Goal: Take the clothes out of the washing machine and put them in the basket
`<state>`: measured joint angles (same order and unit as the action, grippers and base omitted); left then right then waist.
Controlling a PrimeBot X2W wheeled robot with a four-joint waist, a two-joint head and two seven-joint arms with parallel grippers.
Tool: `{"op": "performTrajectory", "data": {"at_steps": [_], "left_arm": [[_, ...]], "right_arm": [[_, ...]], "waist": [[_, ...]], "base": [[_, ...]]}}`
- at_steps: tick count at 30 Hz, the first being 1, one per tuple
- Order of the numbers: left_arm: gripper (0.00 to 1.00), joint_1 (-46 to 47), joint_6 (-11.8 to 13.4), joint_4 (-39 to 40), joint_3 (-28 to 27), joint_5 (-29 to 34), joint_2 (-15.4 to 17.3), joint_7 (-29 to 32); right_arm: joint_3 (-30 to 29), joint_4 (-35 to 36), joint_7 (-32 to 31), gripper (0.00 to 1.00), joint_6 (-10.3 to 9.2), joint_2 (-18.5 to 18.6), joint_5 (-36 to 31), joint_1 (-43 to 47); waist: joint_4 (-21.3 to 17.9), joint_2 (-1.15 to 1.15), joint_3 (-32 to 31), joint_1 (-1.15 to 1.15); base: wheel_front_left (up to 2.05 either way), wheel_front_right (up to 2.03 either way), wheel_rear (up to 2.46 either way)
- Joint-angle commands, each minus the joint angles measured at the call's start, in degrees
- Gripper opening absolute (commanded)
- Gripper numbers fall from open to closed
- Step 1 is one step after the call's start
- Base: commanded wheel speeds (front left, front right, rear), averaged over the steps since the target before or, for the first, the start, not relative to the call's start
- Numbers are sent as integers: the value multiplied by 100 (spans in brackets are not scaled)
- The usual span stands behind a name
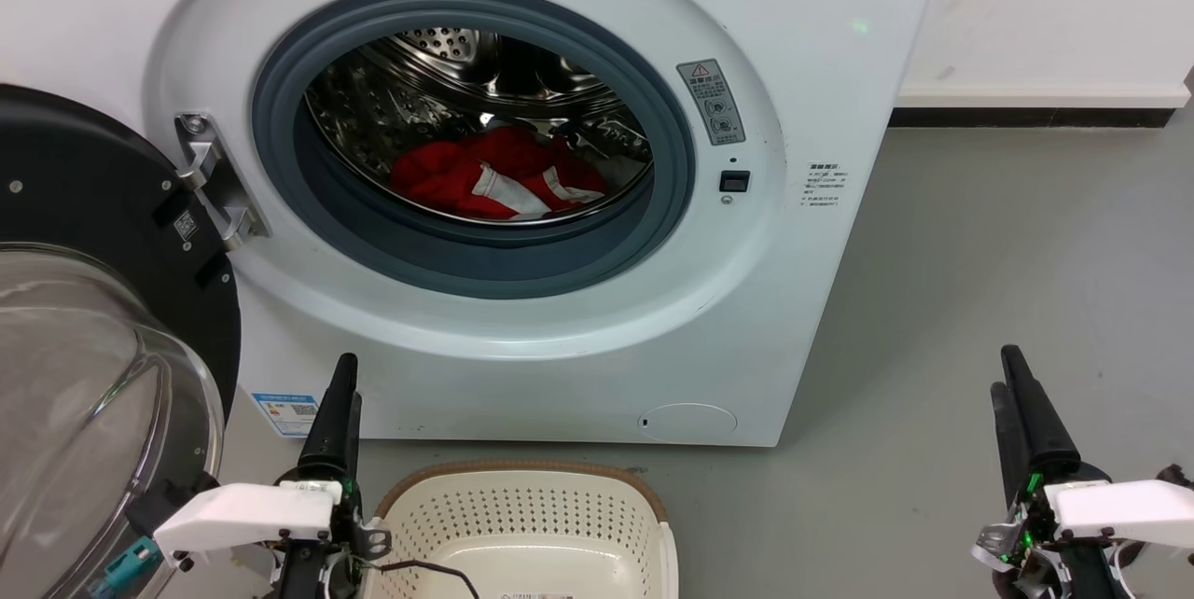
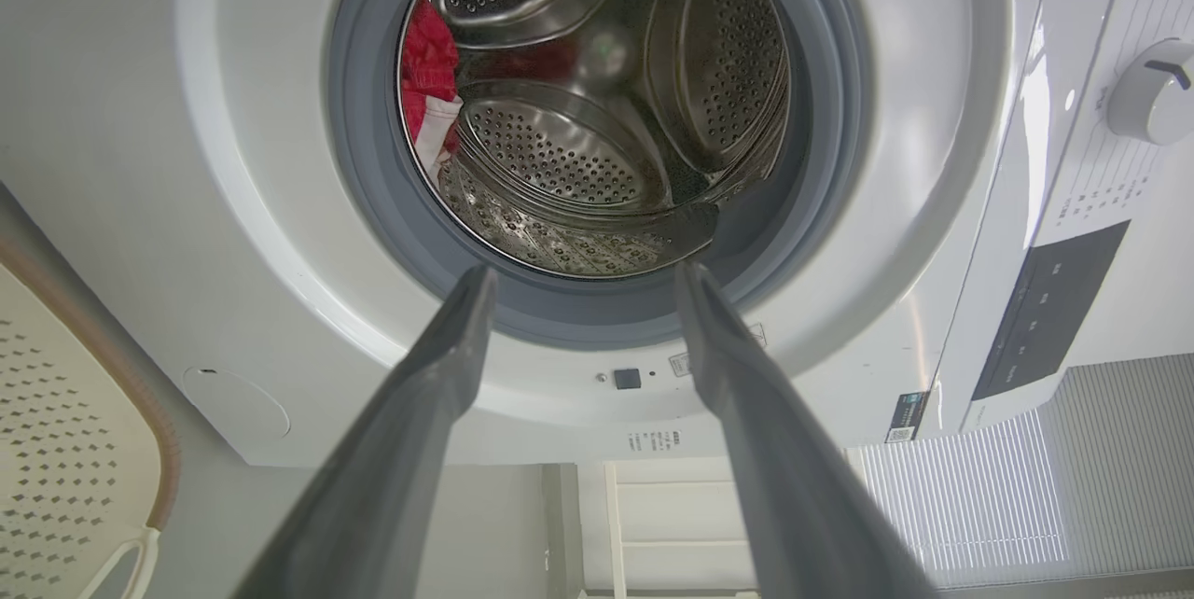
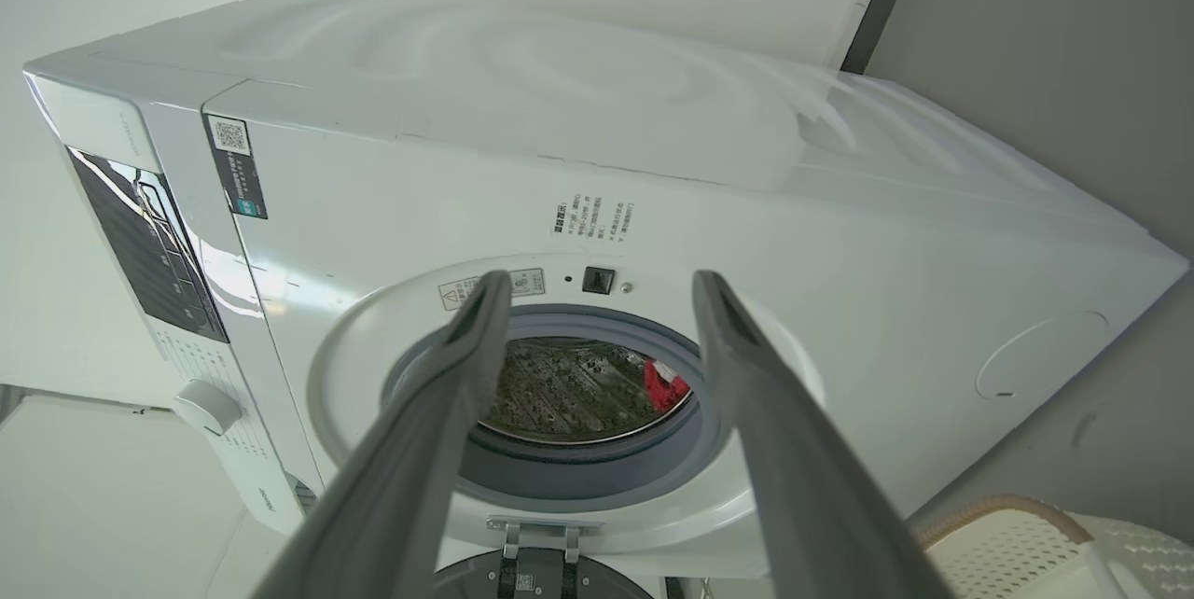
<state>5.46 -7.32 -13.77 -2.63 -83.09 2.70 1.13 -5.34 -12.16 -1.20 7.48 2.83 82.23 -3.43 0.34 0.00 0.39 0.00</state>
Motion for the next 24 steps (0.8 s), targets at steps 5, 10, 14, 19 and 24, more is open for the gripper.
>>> {"op": "performTrajectory", "data": {"at_steps": [5,10,14,19,24], "left_arm": [[100,235,-11,265,101,916,15,-193],[100,267,-12,331,160,1496,16,-302],[100,292,-13,360,208,1928,17,-387],[100,301,-14,398,258,2411,18,-489],[100,324,-15,406,333,2961,18,-583]], "right_arm": [[-15,360,196,100,1,12,-1105,-46],[-11,511,306,100,1,12,-1771,1],[16,621,393,100,1,12,-2365,47],[36,711,493,100,1,12,-3025,107],[26,748,590,100,2,12,-3620,168]], "waist": [[22,0,5,0],[33,0,2,0],[42,0,-2,0],[51,0,-5,0],[58,0,-6,0]], "base": [[0,0,0],[0,0,0],[0,0,0],[0,0,0],[0,0,0]]}}
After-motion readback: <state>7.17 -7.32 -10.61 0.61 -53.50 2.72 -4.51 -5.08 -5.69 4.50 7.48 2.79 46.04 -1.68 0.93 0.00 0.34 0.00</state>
